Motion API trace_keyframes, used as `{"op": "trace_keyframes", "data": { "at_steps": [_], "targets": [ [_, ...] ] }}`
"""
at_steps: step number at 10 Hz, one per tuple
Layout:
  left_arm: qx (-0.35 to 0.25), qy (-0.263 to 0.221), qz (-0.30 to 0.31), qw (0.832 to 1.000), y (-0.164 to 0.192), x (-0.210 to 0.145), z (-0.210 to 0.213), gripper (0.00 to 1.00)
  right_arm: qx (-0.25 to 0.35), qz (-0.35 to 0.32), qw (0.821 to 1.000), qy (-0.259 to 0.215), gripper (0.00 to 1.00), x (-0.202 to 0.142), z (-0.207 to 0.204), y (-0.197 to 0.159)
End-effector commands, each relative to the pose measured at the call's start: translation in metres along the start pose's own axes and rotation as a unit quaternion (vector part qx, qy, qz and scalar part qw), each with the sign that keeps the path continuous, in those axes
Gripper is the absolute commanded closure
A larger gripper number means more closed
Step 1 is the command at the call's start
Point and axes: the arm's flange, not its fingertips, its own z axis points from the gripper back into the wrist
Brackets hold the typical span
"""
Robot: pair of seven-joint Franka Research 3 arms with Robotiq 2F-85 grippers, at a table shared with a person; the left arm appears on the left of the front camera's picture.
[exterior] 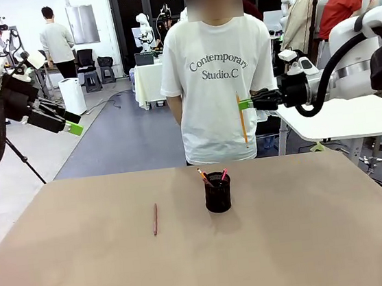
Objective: Place the pens into the pen holder.
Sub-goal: Pick up a writing instrument from the table and place it into the Pen holder.
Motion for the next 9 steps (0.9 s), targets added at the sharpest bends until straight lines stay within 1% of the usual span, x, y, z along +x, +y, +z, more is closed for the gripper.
{"op": "trace_keyframes", "data": {
  "at_steps": [1,2,3,6,7,8,9],
  "targets": [
    [0.002,-0.001,-0.001,1.000,0.000,0.001,0.000,0.00,0.000,0.043,0.999,-0.033,1.00,0.001,-0.009,0.003],
    [0.002,-0.001,-0.001,1.000,0.000,0.001,0.000,0.00,0.000,0.018,0.999,-0.036,1.00,0.001,-0.007,0.001],
    [0.002,-0.001,-0.001,1.000,0.000,0.001,0.000,0.00,0.000,0.021,1.000,-0.012,1.00,0.002,-0.006,0.000],
    [0.002,-0.001,-0.001,1.000,0.000,0.001,0.000,0.00,-0.002,0.021,1.000,-0.017,1.00,0.001,-0.006,0.000],
    [0.002,-0.001,-0.001,1.000,0.000,0.001,0.000,0.00,0.036,0.047,0.997,-0.047,1.00,-0.010,-0.009,0.006],
    [0.002,-0.001,-0.001,1.000,0.000,0.001,0.000,0.00,0.058,0.063,0.994,-0.069,1.00,-0.014,-0.012,0.012],
    [0.002,-0.001,-0.001,1.000,0.000,0.001,0.000,0.00,0.070,0.074,0.991,-0.081,1.00,-0.019,-0.019,0.021]
  ]
}}
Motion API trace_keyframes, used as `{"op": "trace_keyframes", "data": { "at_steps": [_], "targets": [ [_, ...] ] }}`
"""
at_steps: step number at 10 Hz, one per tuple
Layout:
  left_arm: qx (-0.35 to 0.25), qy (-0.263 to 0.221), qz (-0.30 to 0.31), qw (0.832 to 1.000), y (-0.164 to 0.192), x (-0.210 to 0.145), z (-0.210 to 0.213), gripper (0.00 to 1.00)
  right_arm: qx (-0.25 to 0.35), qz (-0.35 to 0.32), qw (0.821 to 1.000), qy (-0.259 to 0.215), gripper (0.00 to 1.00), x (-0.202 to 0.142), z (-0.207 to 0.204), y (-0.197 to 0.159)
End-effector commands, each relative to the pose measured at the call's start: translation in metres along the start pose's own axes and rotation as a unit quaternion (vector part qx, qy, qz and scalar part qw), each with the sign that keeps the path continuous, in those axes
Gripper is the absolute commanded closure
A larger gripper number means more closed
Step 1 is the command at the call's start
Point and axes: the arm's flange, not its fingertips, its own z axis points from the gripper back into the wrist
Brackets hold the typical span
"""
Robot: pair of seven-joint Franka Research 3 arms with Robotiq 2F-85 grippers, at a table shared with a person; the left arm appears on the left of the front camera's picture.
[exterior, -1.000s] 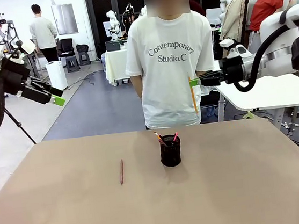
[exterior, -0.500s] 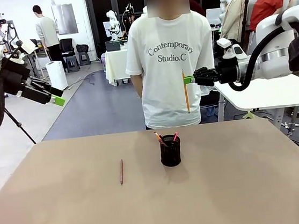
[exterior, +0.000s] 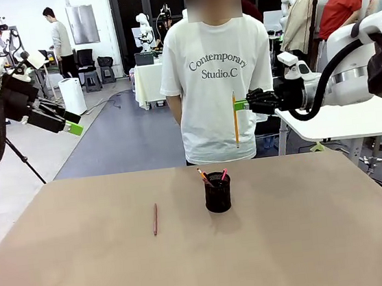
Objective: Place the pens into the pen holder.
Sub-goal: Pick up a writing instrument from the table and place it into the Pen holder.
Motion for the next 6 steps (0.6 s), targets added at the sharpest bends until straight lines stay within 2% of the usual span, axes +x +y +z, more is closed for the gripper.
{"op": "trace_keyframes", "data": {
  "at_steps": [1,6],
  "targets": [
    [0.002,-0.001,-0.001,1.000,0.000,0.001,0.000,0.00,0.035,0.021,0.999,-0.026,1.00,-0.011,-0.010,0.015],
    [0.002,-0.001,-0.001,1.000,0.000,0.001,0.000,0.00,0.088,0.007,0.995,-0.049,1.00,-0.030,-0.036,0.016]
  ]
}}
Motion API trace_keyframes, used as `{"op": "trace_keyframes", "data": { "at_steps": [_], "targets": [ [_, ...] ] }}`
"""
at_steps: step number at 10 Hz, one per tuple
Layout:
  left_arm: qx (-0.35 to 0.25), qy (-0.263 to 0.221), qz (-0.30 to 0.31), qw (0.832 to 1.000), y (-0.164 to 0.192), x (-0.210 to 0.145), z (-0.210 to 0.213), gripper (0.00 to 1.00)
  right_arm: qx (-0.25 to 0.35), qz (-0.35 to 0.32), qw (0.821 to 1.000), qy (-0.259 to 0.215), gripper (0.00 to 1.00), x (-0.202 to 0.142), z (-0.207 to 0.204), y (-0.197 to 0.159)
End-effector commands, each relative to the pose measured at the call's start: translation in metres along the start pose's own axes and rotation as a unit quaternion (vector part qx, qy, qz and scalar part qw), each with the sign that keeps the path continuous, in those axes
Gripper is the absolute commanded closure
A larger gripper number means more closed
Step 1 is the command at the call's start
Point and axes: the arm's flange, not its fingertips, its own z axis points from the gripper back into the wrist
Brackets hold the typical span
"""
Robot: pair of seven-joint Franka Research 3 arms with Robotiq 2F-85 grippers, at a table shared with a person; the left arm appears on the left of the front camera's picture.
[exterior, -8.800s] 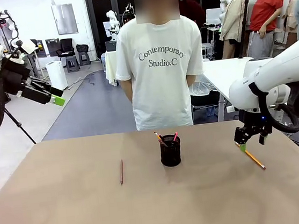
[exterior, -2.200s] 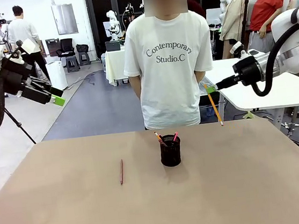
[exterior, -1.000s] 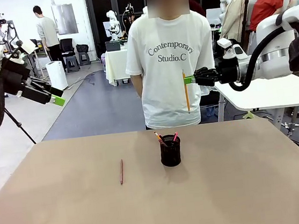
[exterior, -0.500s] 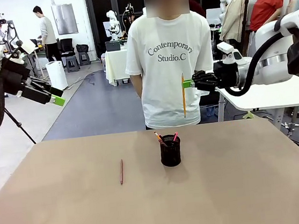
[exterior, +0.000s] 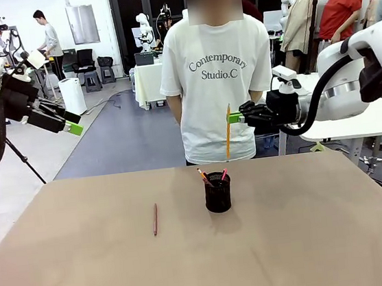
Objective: Place the pens into the pen holder.
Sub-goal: Pick up a writing instrument from the table and place it into the Pen holder.
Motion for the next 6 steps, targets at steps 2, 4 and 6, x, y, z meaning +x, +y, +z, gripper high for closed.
{"op": "trace_keyframes", "data": {
  "at_steps": [2,4,6],
  "targets": [
    [0.002,-0.001,-0.001,1.000,0.000,0.001,0.000,0.00,0.021,0.007,1.000,-0.010,1.00,-0.010,-0.011,-0.010],
    [0.002,-0.001,-0.001,1.000,0.000,0.001,0.000,0.00,0.029,-0.002,0.999,-0.016,1.00,-0.018,-0.014,-0.014],
    [0.002,-0.001,-0.001,1.000,0.000,0.001,0.000,0.00,0.028,0.001,1.000,-0.010,1.00,-0.026,-0.019,-0.014]
  ]
}}
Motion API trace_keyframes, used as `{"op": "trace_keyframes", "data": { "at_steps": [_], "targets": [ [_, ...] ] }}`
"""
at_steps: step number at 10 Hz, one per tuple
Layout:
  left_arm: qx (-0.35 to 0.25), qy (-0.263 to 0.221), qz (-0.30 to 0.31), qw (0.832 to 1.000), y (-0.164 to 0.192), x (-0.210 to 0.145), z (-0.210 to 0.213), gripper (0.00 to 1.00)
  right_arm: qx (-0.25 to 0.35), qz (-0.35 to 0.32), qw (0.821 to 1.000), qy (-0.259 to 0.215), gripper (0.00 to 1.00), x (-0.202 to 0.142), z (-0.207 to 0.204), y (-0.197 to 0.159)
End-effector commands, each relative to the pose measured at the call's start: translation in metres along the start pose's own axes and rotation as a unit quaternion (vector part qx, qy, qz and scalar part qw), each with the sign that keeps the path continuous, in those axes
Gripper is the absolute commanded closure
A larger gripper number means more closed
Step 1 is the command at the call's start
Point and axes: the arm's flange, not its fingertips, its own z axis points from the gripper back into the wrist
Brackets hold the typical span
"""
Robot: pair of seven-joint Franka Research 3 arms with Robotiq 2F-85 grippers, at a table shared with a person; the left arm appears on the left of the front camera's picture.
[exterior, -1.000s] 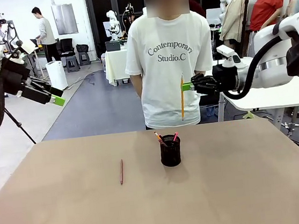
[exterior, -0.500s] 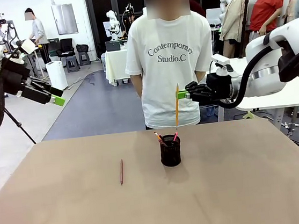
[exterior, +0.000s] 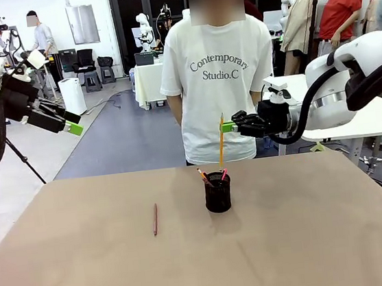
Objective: Place the pens into the pen holder.
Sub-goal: Pick up a writing instrument from the table and place it into the Pen holder.
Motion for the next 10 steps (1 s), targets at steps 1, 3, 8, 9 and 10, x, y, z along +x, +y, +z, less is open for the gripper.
{"op": "trace_keyframes", "data": {
  "at_steps": [1,3,8,9,10],
  "targets": [
    [0.002,-0.001,-0.001,1.000,0.000,0.001,0.000,0.00,0.008,0.015,1.000,0.008,1.00,-0.005,-0.003,-0.008],
    [0.002,-0.001,-0.001,1.000,0.000,0.001,0.000,0.00,0.003,0.020,1.000,0.022,1.00,-0.020,0.002,-0.014],
    [0.002,-0.001,-0.001,1.000,0.000,0.001,0.000,0.00,-0.016,0.004,0.999,0.031,1.00,-0.046,0.012,-0.019],
    [0.002,-0.001,-0.001,1.000,0.000,0.001,0.000,0.00,-0.021,0.006,0.999,0.037,1.00,-0.049,0.015,-0.020],
    [0.002,-0.001,-0.001,1.000,0.000,0.001,0.000,0.00,-0.026,0.008,0.999,0.043,1.00,-0.051,0.017,-0.021]
  ]
}}
